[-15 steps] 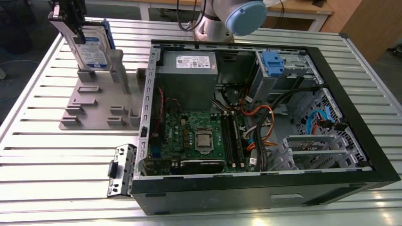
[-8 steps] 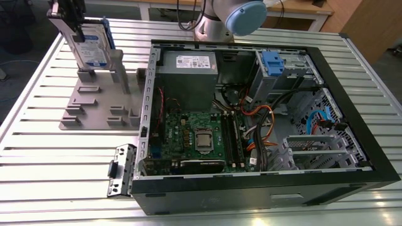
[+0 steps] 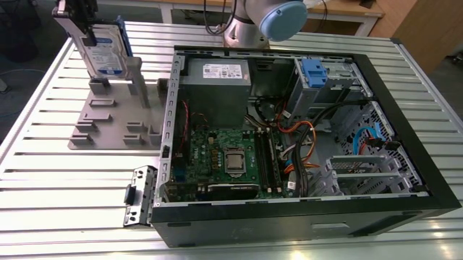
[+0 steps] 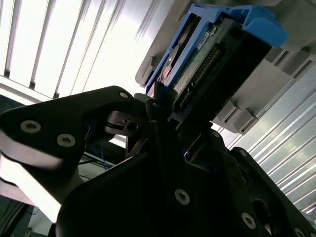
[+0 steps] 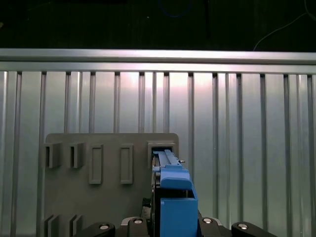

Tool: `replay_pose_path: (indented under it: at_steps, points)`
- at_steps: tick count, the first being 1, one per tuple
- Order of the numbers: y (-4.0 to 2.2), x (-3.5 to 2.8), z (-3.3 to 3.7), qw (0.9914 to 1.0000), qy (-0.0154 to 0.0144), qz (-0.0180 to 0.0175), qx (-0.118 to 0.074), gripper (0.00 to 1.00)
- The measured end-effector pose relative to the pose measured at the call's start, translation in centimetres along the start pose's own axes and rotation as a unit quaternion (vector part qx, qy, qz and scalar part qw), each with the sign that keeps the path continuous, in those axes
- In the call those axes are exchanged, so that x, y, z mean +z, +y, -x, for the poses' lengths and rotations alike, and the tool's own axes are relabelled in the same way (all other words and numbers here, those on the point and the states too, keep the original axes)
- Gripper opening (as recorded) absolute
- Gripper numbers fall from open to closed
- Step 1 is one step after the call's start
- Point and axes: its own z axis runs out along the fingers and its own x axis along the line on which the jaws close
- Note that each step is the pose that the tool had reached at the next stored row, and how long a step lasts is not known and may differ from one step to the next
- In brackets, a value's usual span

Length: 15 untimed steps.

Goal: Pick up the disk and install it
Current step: 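Pick up the disk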

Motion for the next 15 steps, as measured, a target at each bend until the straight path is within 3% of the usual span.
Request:
replay_pose_path:
  at_steps: [15]
  points:
    - [0.05,-1.56,0.04,1.00000,0.0000,0.0000,0.000,0.36]
